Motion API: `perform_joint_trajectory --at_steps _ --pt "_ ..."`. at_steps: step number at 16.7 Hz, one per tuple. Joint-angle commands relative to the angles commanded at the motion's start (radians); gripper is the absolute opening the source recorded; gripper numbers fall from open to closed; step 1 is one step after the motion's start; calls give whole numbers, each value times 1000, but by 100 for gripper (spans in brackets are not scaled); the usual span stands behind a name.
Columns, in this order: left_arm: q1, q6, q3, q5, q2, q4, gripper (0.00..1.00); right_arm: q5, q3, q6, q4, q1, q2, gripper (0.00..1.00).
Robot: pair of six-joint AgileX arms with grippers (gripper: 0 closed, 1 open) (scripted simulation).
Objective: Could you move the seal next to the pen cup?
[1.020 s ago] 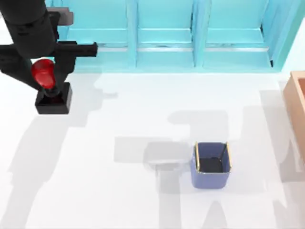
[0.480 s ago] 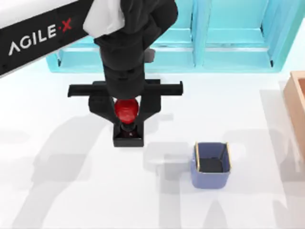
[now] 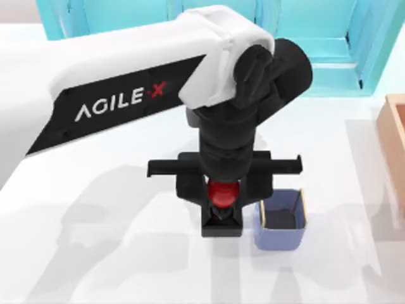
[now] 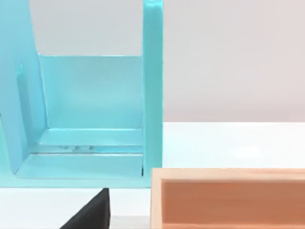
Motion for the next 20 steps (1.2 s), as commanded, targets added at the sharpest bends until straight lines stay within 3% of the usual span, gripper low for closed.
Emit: perform_joint_trajectory --at_steps 12,20 --pt "0 1 -50 0 7 57 0 0 0 0 0 0 0 100" --pt "0 1 -50 0 7 57 60 0 0 0 0 0 0 100"
